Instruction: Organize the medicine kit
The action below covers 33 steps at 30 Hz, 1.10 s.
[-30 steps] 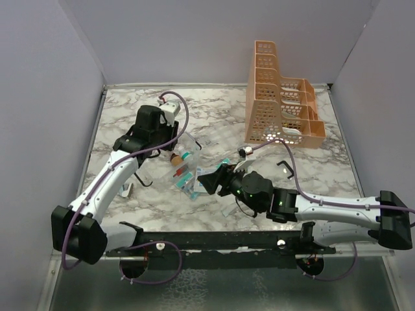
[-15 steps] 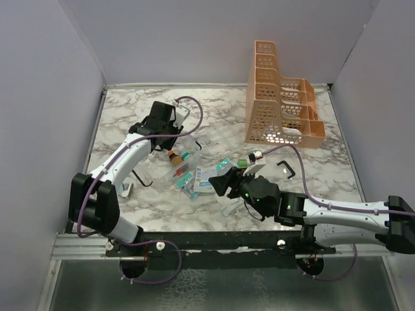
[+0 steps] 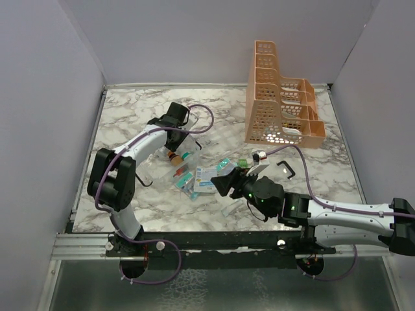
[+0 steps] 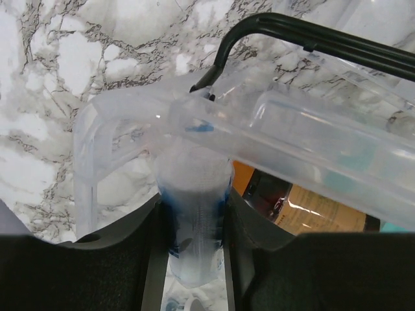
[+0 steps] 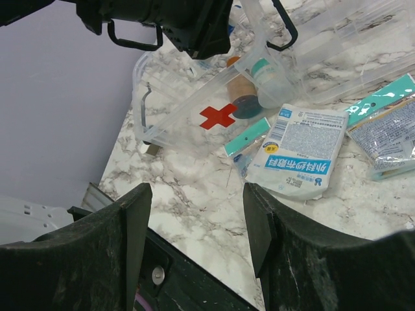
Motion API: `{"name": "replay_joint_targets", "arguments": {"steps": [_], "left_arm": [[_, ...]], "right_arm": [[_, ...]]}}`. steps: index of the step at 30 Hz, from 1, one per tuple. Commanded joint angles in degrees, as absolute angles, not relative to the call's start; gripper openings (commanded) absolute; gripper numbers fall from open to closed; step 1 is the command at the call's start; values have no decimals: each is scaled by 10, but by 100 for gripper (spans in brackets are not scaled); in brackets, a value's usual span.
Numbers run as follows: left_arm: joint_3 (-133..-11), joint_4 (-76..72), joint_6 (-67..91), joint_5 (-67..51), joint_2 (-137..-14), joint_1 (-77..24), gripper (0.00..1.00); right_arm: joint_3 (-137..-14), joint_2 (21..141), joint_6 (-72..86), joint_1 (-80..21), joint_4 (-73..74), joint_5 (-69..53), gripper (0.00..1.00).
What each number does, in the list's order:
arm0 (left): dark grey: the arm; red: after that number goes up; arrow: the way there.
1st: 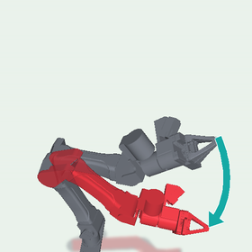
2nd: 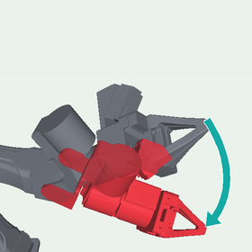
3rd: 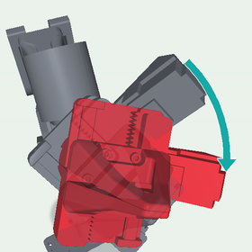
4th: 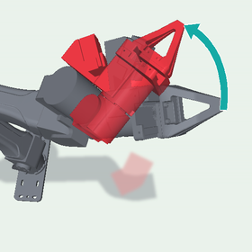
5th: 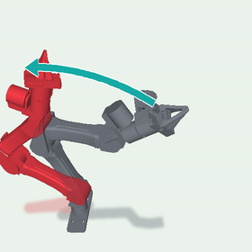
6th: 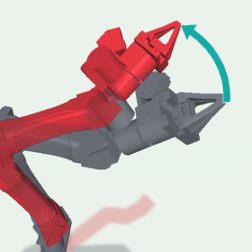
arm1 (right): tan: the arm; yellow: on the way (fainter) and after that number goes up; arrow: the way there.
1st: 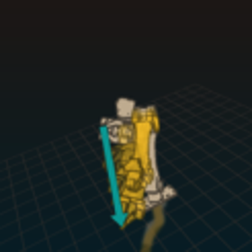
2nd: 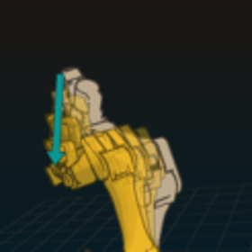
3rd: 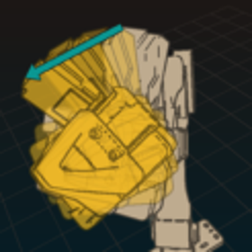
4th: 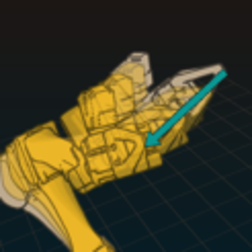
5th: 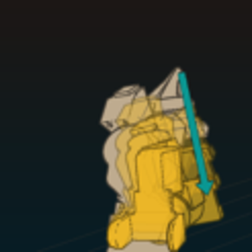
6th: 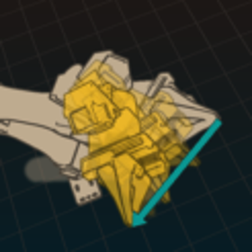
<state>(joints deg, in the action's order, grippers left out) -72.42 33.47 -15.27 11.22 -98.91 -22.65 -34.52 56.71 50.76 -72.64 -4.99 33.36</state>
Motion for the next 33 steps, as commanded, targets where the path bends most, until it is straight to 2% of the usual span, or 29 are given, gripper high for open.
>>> {"name": "replay_joint_targets", "arguments": {"steps": [1,6,9,11,15,20,27,33], "left_arm": [[-748,339,-165,158,-1012,-233,39],[-754,340,-152,182,-1019,-236,51],[-752,339,-145,181,-1003,-236,54],[-749,340,-141,170,-991,-237,52],[-745,340,-134,174,-980,-236,39],[-737,343,-78,167,-953,-236,40],[-666,315,134,214,-875,-231,59],[-589,258,322,213,-852,-218,64]], "right_arm": [[-346,558,513,-724,-42,326,59],[-343,555,517,-725,-41,324,59],[-341,556,520,-725,-40,326,59],[-341,556,522,-725,-41,326,59],[-340,558,526,-725,-41,323,59],[-338,554,530,-724,-40,322,59],[-324,543,538,-724,-44,330,59],[-324,550,541,-724,-43,328,59]]}}
